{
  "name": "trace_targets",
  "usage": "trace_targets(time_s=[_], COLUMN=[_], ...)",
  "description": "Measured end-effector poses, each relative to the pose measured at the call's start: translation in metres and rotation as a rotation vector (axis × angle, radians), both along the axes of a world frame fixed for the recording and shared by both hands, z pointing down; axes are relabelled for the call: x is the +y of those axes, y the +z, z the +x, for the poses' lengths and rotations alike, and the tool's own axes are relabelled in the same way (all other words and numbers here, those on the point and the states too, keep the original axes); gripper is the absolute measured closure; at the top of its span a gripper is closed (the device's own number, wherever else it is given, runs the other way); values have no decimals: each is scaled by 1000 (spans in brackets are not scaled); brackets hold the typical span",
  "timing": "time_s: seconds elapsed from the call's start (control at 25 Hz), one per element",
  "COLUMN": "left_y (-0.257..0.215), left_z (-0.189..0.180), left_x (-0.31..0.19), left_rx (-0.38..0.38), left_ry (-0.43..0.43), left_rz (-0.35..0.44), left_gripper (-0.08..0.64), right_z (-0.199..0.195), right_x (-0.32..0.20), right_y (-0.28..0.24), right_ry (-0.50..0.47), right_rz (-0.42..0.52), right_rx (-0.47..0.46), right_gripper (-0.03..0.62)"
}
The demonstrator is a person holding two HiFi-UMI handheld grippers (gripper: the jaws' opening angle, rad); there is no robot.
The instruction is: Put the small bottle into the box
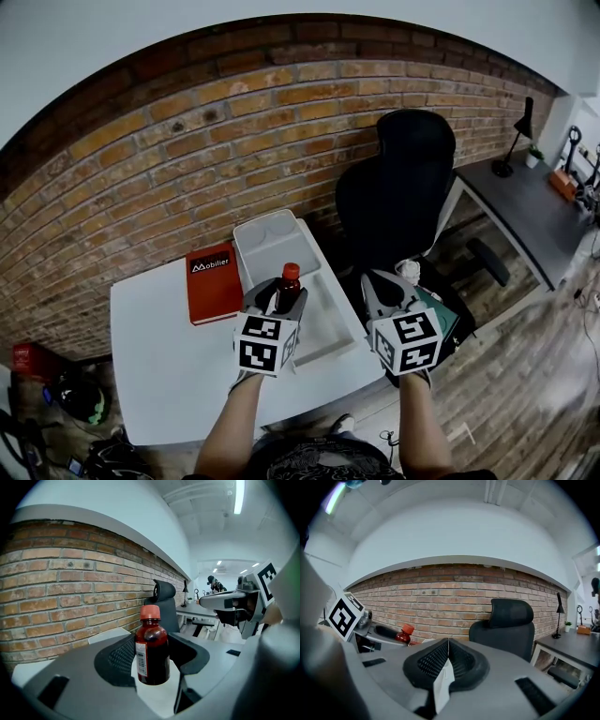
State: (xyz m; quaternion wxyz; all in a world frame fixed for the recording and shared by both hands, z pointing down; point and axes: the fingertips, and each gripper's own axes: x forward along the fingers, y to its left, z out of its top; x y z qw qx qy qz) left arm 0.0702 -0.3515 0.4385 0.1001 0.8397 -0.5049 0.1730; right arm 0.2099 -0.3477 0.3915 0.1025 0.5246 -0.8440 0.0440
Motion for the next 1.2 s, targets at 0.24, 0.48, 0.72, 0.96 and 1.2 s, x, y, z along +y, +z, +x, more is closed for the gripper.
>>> trace_targets(time_s=[0.24,0.48,0.72,0.96,1.2], left_y=[5,20,49,90,123], left_z=[7,19,27,37,48], left_x=[-4,-6,-5,2,10], left_rx=[-9,5,-20,-22,-74], left_ry=[-27,7,28,68,115], left_rz=[-6,-90,-220,-393,-526], left_gripper=[330,330,331,331,330], right_z=[3,5,8,12,15], right_x=[-9,-13,-12,-9,-5], right_y=[1,6,9,14,12], right_ry=[-44,-70,-72,-69,-71], right_rz=[4,-2,-5,-9,-8], right_rx=[6,6,2,-1,-9], right_gripper=[571,571,571,571,571])
